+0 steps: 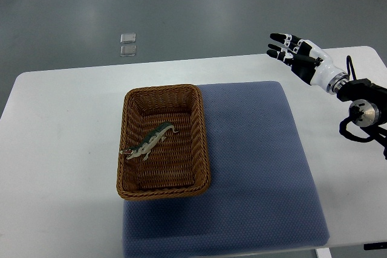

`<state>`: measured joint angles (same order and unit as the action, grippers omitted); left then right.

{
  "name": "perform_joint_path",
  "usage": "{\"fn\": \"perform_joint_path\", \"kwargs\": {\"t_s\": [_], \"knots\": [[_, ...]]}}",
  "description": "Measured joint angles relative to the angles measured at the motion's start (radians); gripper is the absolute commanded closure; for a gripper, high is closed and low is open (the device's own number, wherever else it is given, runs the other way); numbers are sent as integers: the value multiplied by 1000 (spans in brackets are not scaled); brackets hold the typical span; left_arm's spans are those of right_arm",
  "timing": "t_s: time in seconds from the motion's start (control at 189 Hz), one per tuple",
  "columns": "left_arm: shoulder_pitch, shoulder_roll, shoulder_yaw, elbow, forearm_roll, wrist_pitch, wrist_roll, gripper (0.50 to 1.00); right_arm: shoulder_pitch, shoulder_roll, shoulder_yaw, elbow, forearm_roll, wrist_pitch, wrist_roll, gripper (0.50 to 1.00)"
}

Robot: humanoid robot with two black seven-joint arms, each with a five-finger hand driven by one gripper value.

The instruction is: Place crocodile in brown basket with right hand

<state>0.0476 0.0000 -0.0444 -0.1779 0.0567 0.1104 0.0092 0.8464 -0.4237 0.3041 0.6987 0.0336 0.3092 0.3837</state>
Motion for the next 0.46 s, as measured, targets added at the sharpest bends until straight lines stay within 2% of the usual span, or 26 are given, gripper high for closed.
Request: {"fn": "perform_joint_path", "kwargs": {"t_s": [0.46], "knots": [[0,0,0,0,0,0,0,500,-39,-3,1,-10,36,60,1,572]]}}
